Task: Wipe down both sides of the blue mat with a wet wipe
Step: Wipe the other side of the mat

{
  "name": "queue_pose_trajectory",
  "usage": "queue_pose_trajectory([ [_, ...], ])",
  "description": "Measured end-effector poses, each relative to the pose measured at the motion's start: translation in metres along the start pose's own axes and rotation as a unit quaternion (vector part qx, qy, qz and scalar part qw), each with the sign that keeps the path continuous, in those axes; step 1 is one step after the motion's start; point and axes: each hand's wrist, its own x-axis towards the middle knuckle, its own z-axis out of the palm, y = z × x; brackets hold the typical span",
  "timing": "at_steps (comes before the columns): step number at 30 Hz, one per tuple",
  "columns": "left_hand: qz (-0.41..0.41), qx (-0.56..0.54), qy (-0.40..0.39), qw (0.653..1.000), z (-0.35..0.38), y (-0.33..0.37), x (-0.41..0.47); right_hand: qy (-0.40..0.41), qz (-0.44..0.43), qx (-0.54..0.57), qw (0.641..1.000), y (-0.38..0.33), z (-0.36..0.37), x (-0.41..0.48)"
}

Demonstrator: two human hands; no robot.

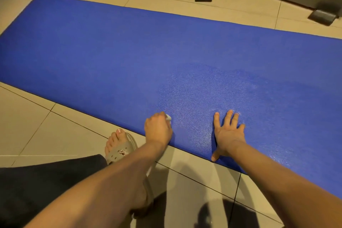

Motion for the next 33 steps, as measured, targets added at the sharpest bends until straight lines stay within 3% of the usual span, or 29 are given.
queue_pose_trajectory([
  [6, 0.114, -0.035, -0.044, 0.992, 0.027, 0.053, -0.055, -0.001, 0.004, -0.005, 1.0, -0.001, -0.001, 0.0],
  [11, 0.214, 0.06, -0.058, 0.973, 0.008, 0.023, -0.026, 0.005, -0.003, -0.003, 1.0, 0.001, -0.001, -0.002],
  [18, 0.046, 0.117, 0.016, 0.992, -0.024, -0.046, 0.032, 0.006, -0.005, -0.001, 1.0, 0.002, -0.002, -0.002],
  [21, -0.046, 0.028, 0.035, 0.998, -0.02, -0.04, 0.027, 0.007, 0.0, -0.002, 1.0, 0.0, 0.0, 0.0],
  [23, -0.058, -0.014, 0.023, 0.998, -0.01, -0.024, 0.009, 0.005, 0.004, -0.004, 1.0, -0.001, 0.0, 0.002],
  [28, 0.024, -0.061, -0.009, 0.998, 0.014, 0.018, -0.036, 0.0, 0.006, -0.007, 1.0, -0.003, -0.001, 0.0],
  [33, 0.163, -0.054, -0.056, 0.984, 0.021, 0.025, -0.055, -0.004, 0.004, -0.002, 1.0, -0.002, -0.002, -0.001],
])
